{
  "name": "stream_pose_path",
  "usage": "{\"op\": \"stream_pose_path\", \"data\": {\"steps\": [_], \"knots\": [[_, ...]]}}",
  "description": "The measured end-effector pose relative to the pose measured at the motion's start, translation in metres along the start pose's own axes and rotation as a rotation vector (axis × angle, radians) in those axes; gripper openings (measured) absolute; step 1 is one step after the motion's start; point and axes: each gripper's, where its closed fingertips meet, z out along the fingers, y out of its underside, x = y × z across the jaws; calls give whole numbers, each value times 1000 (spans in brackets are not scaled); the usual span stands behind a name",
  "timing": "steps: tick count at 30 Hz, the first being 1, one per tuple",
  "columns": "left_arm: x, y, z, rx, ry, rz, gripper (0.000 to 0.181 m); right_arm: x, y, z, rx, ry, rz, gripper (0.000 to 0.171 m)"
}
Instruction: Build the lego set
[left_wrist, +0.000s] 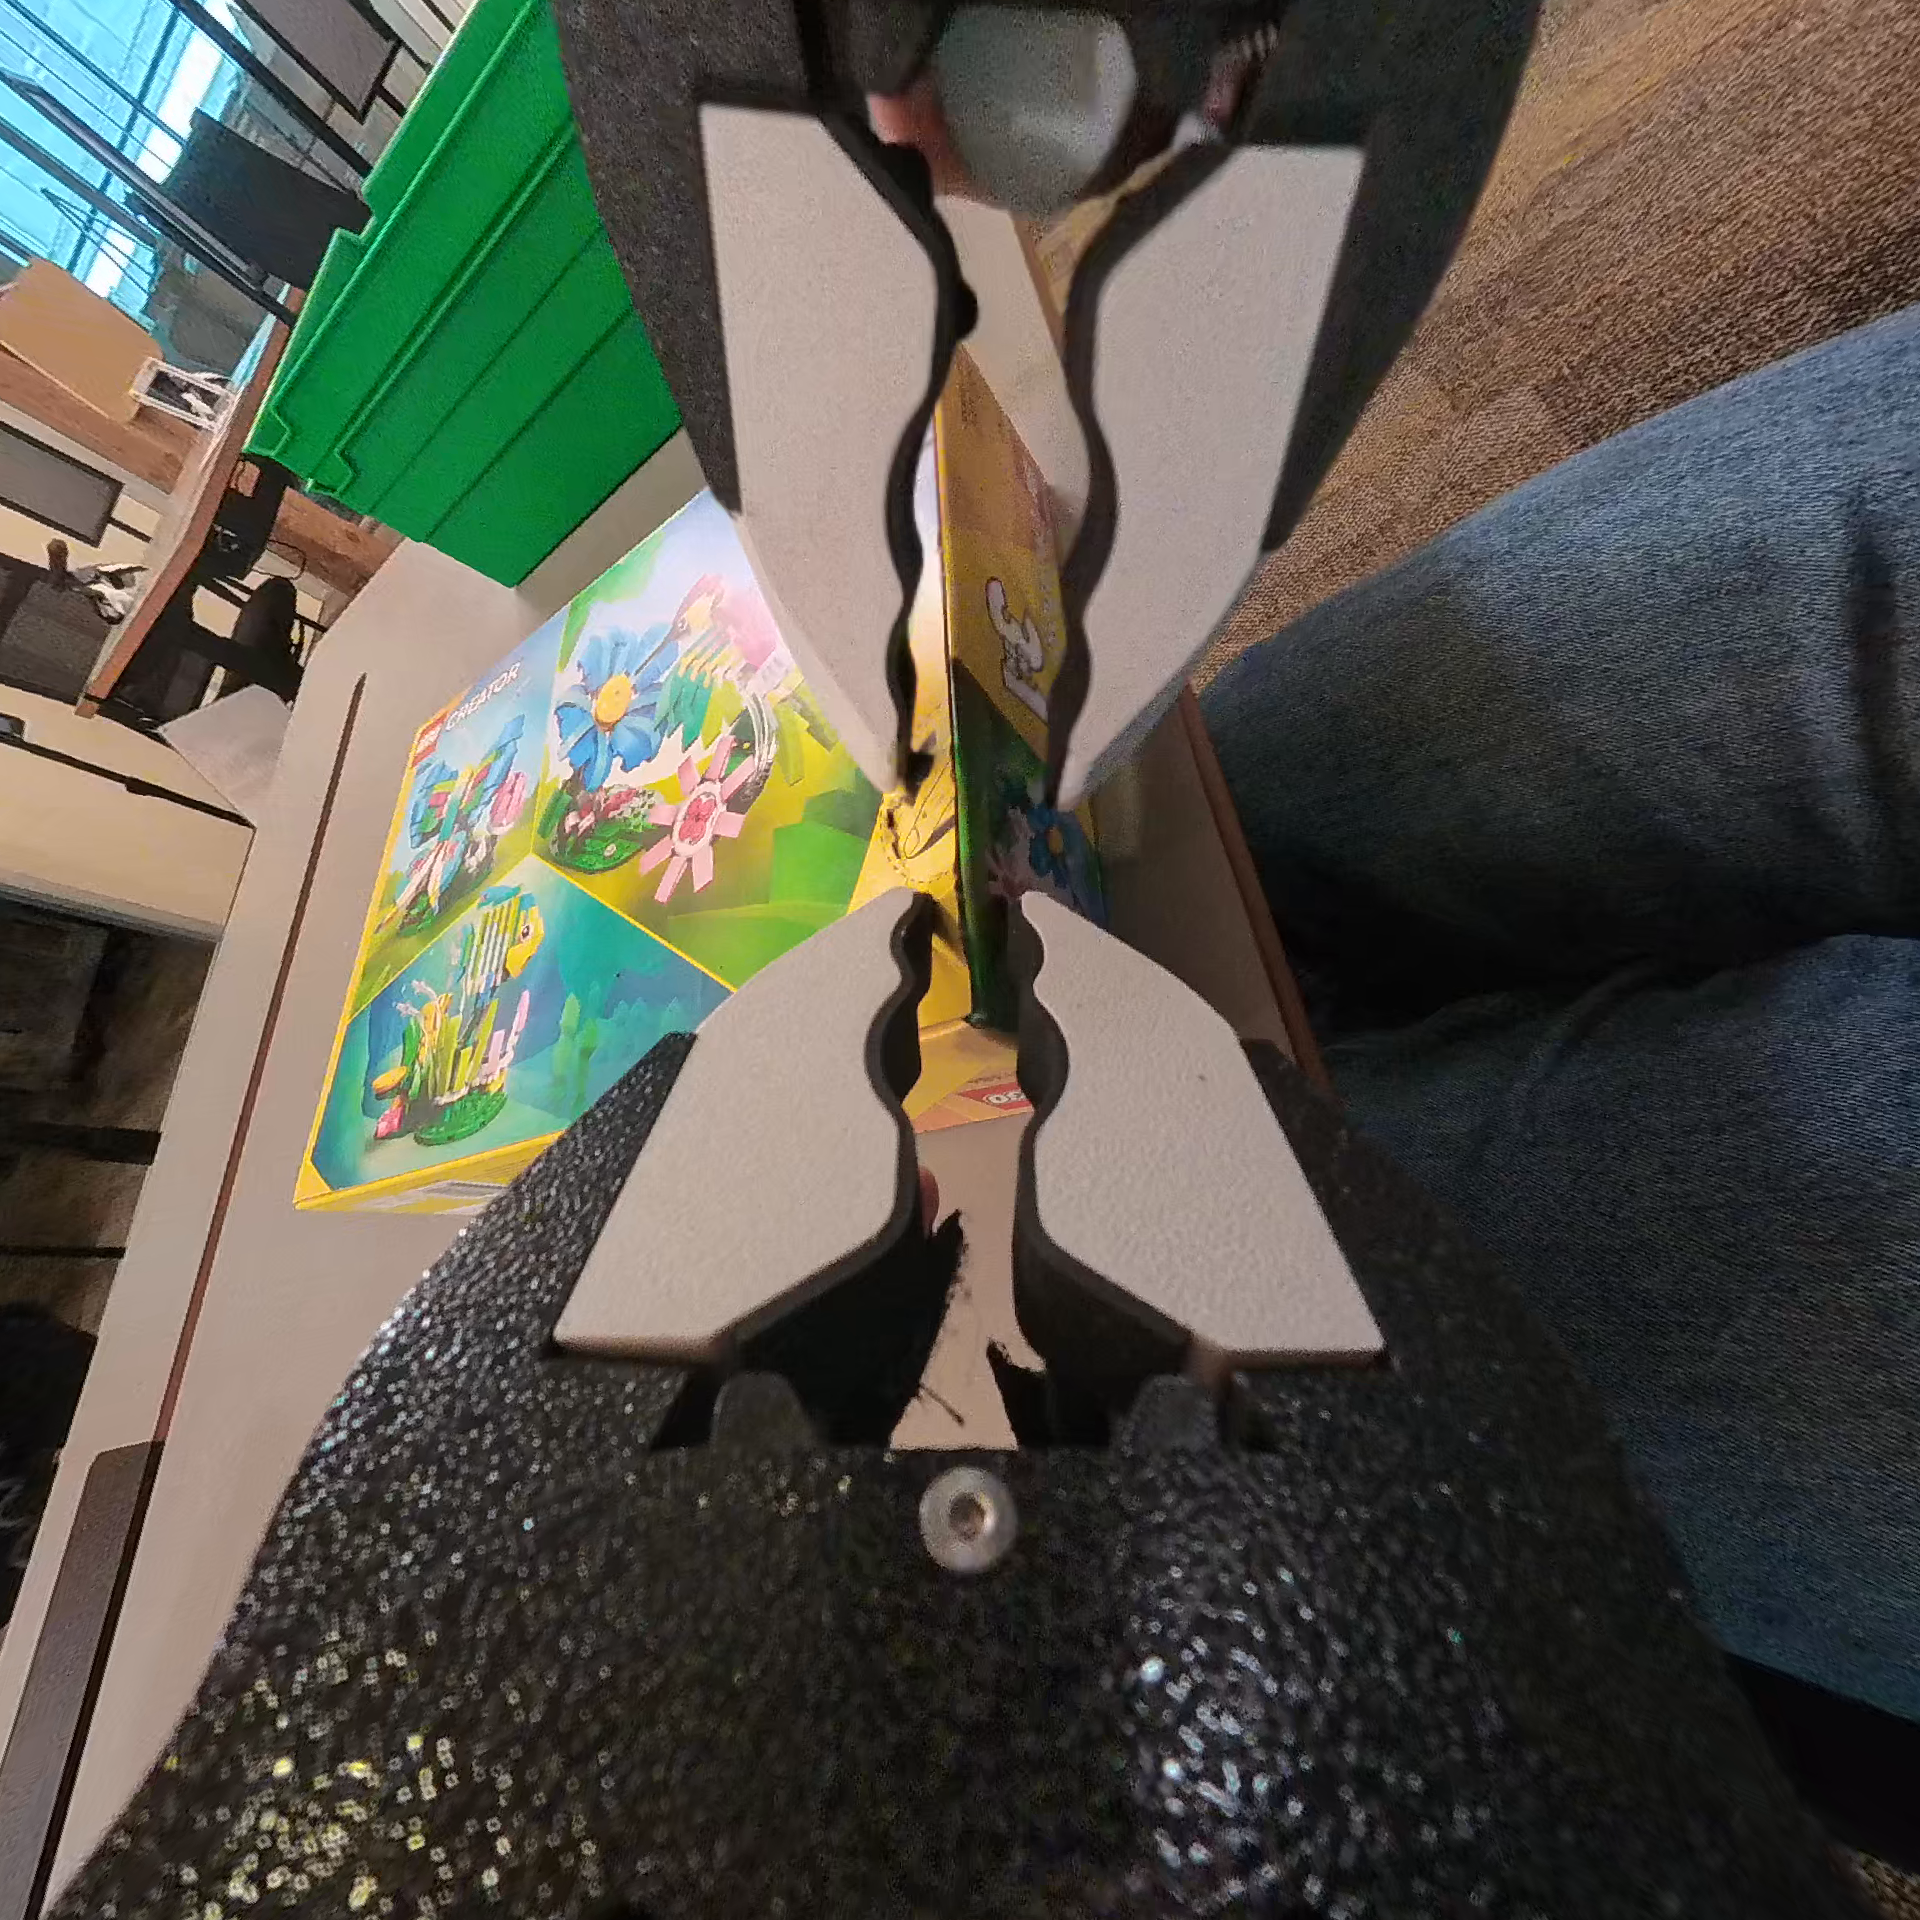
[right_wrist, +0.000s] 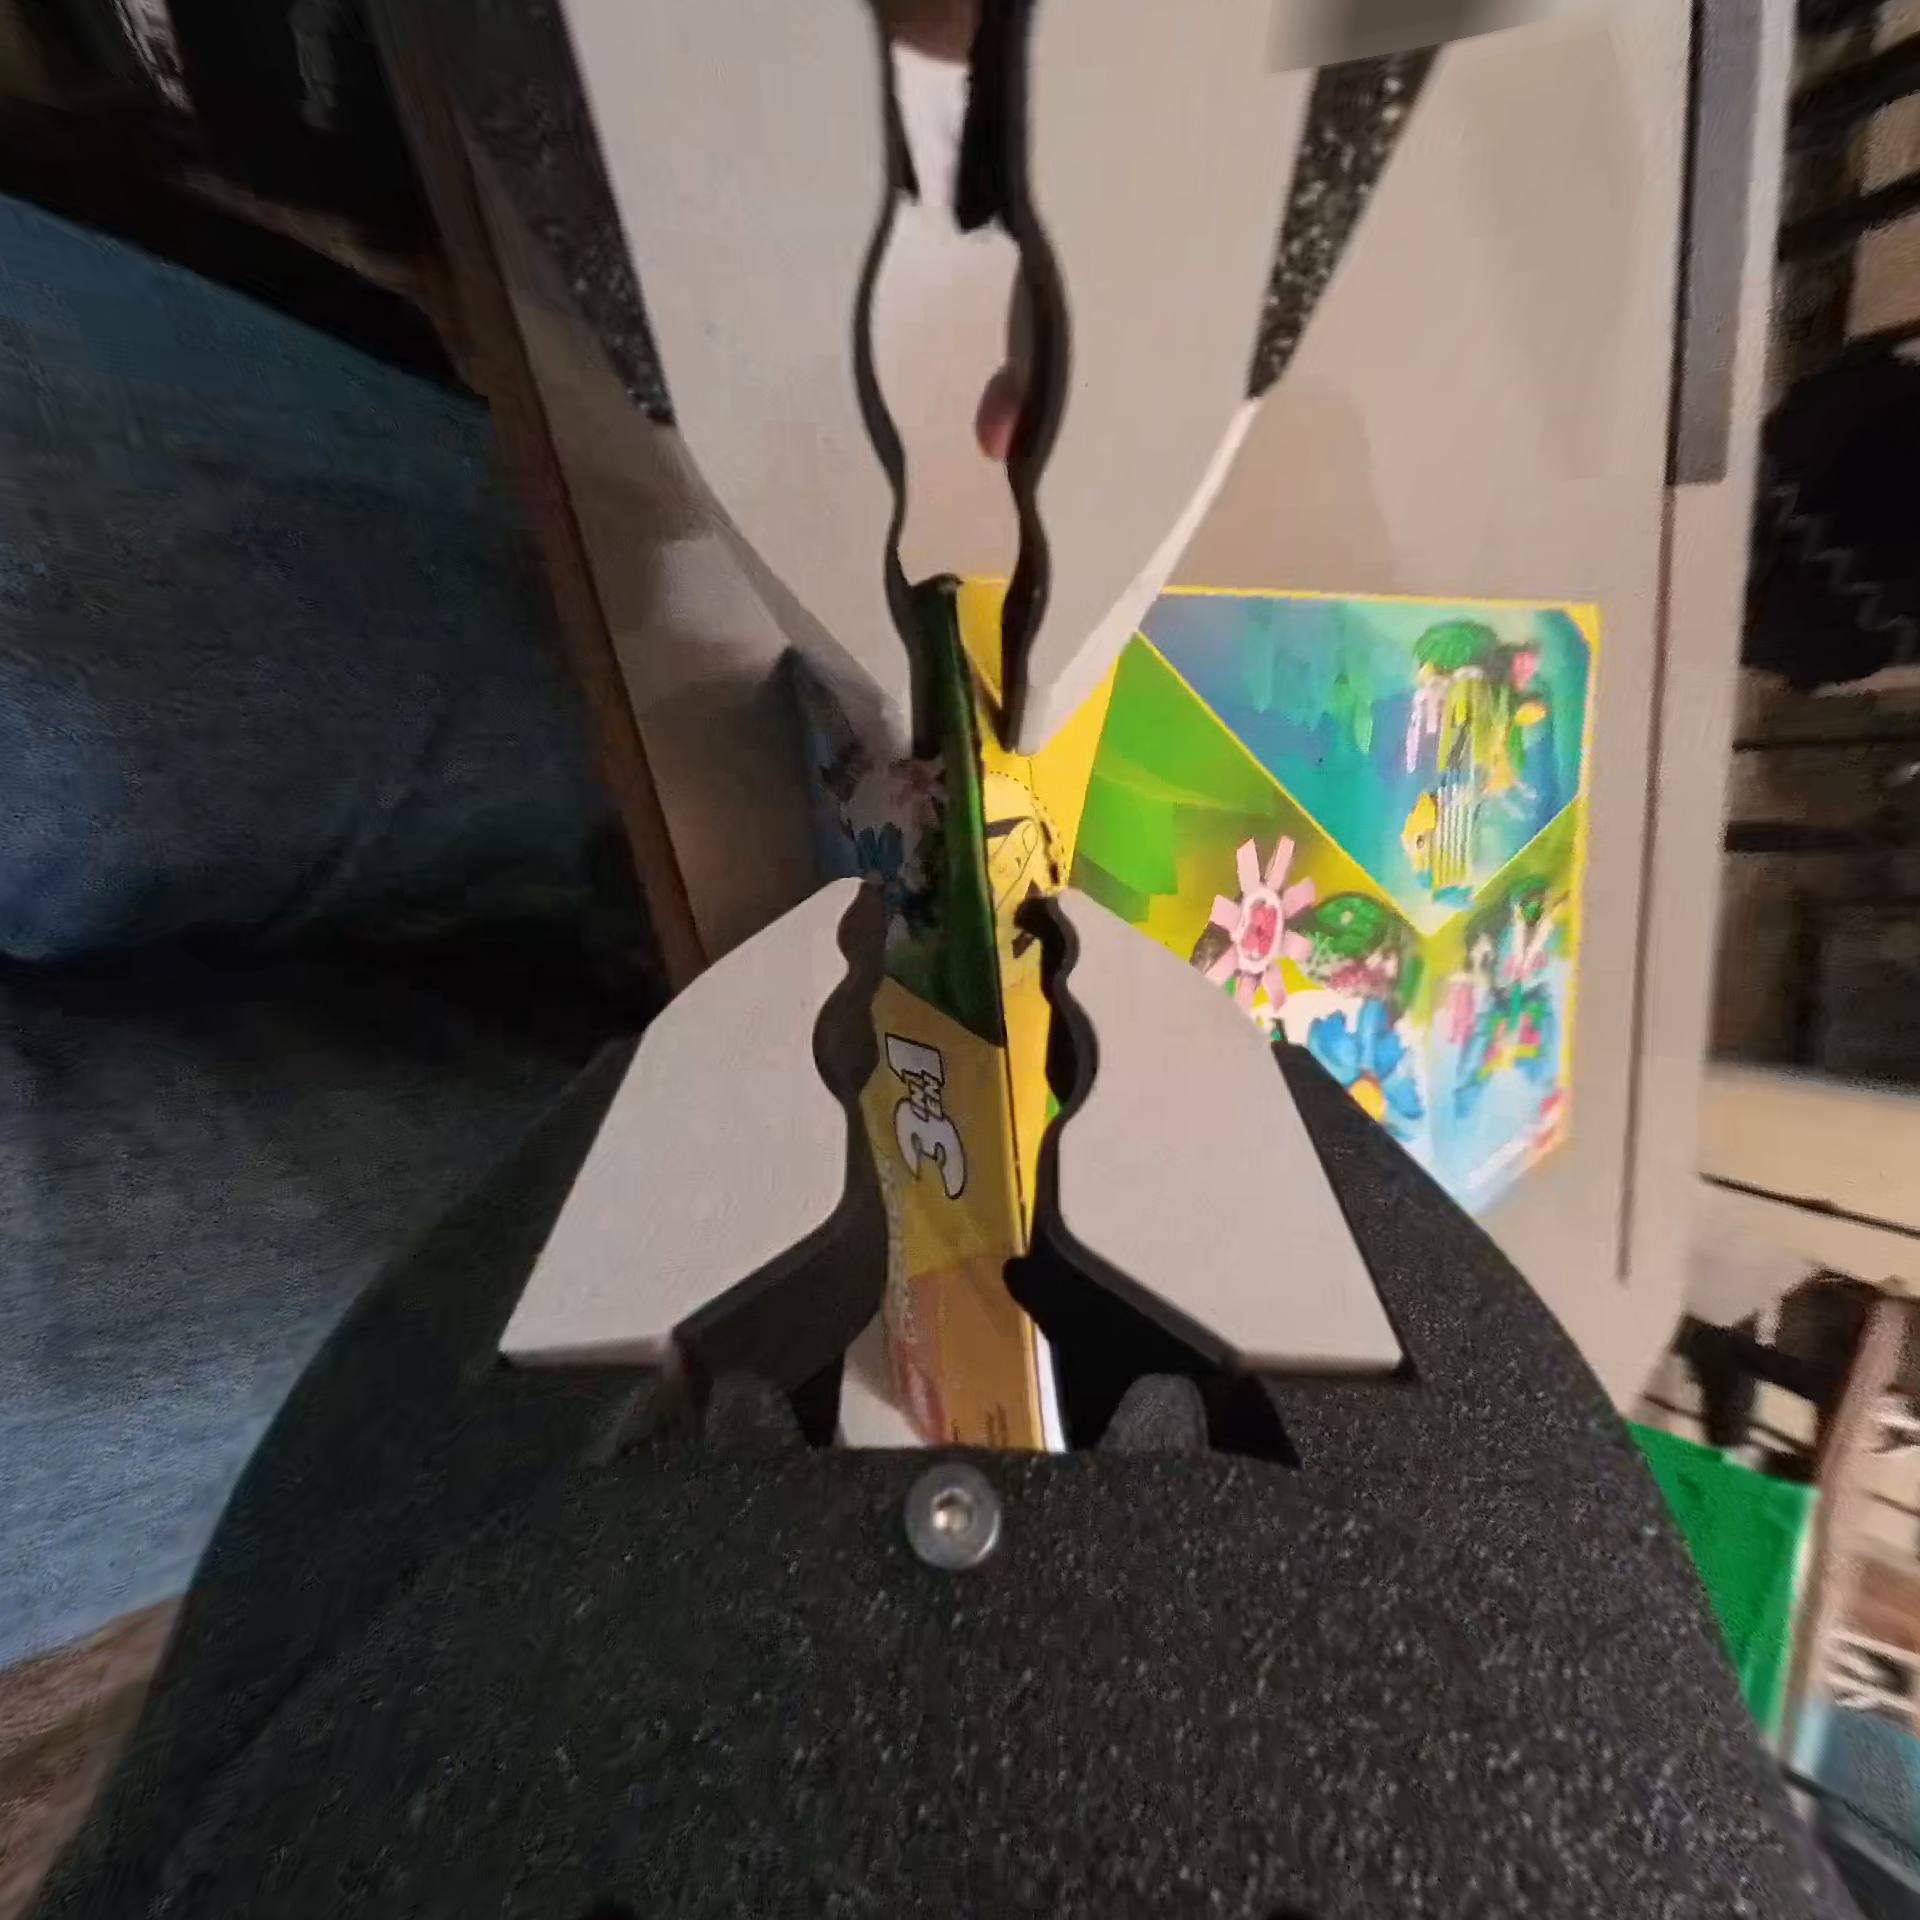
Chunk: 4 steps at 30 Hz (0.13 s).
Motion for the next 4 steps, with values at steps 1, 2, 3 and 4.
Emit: {"op": "stream_pose_path", "data": {"steps": [1, 2, 3, 4], "knots": [[0, 0, 0, 1, 0, 0, 13, 0, 0, 2, 1, 18, -46, 30], [0, 0, 0, 1, 1, 0, 13, 0, 0, 3, 6, 26, -68, 30], [0, 0, 0, 2, 3, 0, 13, 0, -1, 3, 13, 24, -71, 31], [0, 0, 0, 3, 4, 0, 13, -1, -1, 3, 22, 17, -70, 31]]}}
